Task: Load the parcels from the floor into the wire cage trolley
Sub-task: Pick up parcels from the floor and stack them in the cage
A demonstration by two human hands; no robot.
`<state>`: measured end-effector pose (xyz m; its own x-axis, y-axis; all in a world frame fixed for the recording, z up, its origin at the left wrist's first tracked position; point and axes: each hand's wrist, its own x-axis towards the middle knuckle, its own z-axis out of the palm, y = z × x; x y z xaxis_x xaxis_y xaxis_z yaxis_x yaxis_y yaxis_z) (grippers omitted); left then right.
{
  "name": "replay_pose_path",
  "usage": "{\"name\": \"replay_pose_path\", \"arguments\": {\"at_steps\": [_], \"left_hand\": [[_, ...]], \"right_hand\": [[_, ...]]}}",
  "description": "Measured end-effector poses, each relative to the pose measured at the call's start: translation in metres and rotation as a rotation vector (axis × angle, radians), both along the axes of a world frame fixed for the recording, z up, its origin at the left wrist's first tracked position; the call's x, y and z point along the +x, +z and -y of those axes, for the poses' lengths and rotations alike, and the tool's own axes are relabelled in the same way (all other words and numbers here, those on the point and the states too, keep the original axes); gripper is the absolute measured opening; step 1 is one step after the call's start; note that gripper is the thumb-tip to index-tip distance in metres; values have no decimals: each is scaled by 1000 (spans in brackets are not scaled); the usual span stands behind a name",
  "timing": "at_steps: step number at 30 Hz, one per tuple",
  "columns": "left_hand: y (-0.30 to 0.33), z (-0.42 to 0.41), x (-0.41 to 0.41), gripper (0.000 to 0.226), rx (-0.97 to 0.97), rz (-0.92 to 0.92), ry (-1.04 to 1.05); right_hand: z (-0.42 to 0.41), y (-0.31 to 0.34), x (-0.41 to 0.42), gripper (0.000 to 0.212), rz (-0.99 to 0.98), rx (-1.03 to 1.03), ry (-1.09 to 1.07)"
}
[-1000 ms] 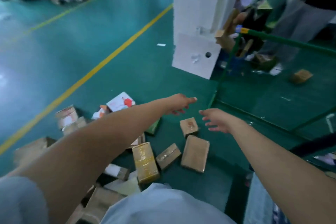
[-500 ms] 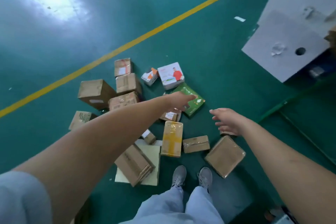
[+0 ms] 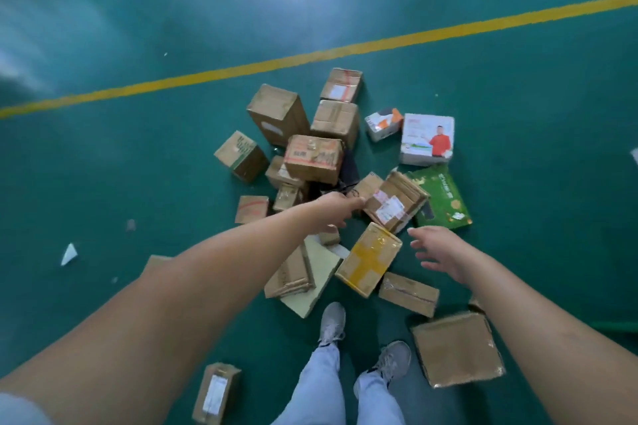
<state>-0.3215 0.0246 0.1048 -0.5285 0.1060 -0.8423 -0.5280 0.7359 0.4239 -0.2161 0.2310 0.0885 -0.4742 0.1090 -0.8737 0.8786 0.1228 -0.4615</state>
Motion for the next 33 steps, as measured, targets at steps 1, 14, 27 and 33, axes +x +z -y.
{"name": "replay_pose_path", "arguments": {"at_steps": [1, 14, 27, 33], "left_hand": [[3, 8, -1, 65, 5, -2, 20], [62, 219, -10, 51, 13, -98, 472], [102, 543, -63, 55, 79, -237, 620], [115, 650, -116, 48, 90, -273, 578]], "right_hand": [[4, -1, -6, 41, -7, 0, 19], [181, 60, -130, 29, -145, -42, 417], [500, 106, -211, 44, -200, -59, 473], [617, 122, -259, 45, -203, -18, 459]]}}
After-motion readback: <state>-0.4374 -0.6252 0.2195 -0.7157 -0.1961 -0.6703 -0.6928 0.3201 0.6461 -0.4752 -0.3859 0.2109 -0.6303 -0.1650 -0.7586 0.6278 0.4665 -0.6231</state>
